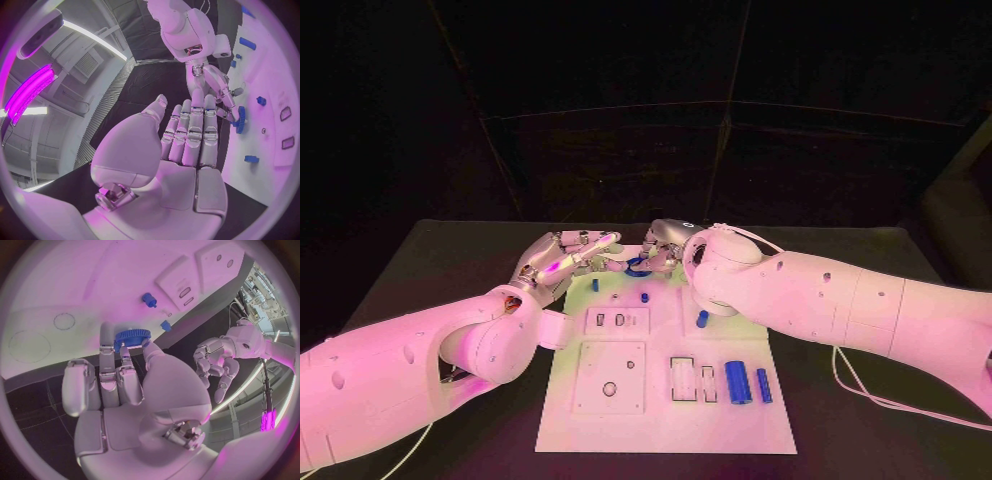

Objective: Assemble the parts on the task board

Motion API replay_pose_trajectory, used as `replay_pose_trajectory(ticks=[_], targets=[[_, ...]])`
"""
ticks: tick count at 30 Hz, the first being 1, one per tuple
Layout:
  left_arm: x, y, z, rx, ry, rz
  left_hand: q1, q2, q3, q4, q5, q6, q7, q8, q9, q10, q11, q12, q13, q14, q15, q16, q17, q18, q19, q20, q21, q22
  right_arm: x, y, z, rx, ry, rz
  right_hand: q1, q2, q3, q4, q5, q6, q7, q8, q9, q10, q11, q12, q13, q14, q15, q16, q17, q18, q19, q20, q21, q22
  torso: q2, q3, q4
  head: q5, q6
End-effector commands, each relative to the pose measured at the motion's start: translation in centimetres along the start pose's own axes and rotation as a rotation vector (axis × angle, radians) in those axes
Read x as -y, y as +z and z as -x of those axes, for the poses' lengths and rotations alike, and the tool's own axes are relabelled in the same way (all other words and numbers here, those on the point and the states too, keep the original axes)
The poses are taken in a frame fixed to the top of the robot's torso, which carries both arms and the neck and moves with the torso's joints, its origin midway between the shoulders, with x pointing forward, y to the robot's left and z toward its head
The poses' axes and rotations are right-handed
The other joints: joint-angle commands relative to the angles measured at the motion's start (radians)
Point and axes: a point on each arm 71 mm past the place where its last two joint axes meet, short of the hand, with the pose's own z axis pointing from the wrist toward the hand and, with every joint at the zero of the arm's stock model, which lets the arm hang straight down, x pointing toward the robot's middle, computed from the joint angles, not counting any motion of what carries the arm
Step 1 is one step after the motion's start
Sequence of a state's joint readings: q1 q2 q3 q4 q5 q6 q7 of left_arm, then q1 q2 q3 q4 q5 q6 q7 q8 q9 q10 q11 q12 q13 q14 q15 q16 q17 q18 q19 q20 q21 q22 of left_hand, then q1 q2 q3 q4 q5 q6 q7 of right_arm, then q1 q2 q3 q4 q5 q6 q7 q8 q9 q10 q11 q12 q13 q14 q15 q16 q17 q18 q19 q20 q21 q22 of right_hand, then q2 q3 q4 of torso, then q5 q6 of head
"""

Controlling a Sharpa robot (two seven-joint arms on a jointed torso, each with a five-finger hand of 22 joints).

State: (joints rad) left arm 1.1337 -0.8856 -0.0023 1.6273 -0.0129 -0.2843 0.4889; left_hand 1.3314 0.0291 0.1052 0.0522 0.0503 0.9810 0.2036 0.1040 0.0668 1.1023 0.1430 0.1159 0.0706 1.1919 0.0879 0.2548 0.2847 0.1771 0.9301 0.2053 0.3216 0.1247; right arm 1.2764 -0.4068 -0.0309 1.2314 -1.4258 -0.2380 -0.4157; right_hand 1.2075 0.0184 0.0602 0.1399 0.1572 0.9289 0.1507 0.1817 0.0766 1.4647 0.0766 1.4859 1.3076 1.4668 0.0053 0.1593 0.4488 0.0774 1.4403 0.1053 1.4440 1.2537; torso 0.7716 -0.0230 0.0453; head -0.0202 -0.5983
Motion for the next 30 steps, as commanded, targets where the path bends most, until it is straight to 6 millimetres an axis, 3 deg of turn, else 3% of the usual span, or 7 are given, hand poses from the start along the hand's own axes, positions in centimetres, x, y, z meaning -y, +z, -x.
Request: replay_pose_trajectory(ticks=[1, 24, 30], targets=[[0.1, 0.03, -0.17, -0.019, 0.0, -0.007, 0.002, 0.008, 0.004, -0.004, 0.004, 0.001, 0.008, -0.004, -0.001, 0.002, 0.006, -0.005, -0.001, -0.002, 0.004, -0.004, 0.002, 0.006, 0.003, 0.004, -0.006, -0.002, 0.42, 0.03, -0.69, -0.054, 0.0, -0.044, -0.017, -0.003, -0.016, 0.006, 0.001, -0.004, 0.005, -0.007, -0.003, 0.037, -0.004, 0.0, 0.164, 0.028, -0.005, -0.005, 0.001, -0.017, 0.0, -0.001, 0.005, 0.0, 0.0, -0.0004, -0.0004, -0.001, -0.001], [0.04, 0.12, -0.15, -0.02, 0.0, -0.006, 0.009, 0.011, 0.013, -0.011, 0.005, 0.001, 0.007, -0.008, -0.001, 0.003, 0.005, -0.009, -0.001, -0.002, 0.004, -0.01, 0.007, 0.007, 0.003, 0.004, -0.009, -0.004, 0.45, 0.17, -0.87, -0.071, 0.0, -0.091, -0.04, -0.002, -0.06, 0.043, 0.023, -0.005, 0.004, -0.005, -0.004, 0.037, -0.005, -0.001, 0.165, 0.028, -0.005, -0.006, 0.003, -0.017, 0.001, 0.0, 0.005, 0.001, 0.0, 0.0004, -0.0001, -0.002, -0.005], [0.04, 0.13, -0.1, -0.018, 0.001, -0.006, 0.01, 0.011, 0.014, -0.012, 0.005, 0.001, 0.007, -0.008, -0.001, 0.003, 0.005, -0.01, -0.001, -0.002, 0.004, -0.01, 0.007, 0.007, 0.003, 0.004, -0.009, -0.004, 0.25, 0.16, -0.86, -0.066, 0.015, -0.074, -0.004, 0.029, -0.046, 0.03, 0.041, 0.013, -0.001, 0.006, -0.001, 0.041, -0.009, 0.004, 0.171, 0.028, -0.008, -0.006, 0.003, -0.017, 0.002, -0.003, 0.006, 0.004, 0.0, -0.0001, -0.0003, -0.003, -0.006]])
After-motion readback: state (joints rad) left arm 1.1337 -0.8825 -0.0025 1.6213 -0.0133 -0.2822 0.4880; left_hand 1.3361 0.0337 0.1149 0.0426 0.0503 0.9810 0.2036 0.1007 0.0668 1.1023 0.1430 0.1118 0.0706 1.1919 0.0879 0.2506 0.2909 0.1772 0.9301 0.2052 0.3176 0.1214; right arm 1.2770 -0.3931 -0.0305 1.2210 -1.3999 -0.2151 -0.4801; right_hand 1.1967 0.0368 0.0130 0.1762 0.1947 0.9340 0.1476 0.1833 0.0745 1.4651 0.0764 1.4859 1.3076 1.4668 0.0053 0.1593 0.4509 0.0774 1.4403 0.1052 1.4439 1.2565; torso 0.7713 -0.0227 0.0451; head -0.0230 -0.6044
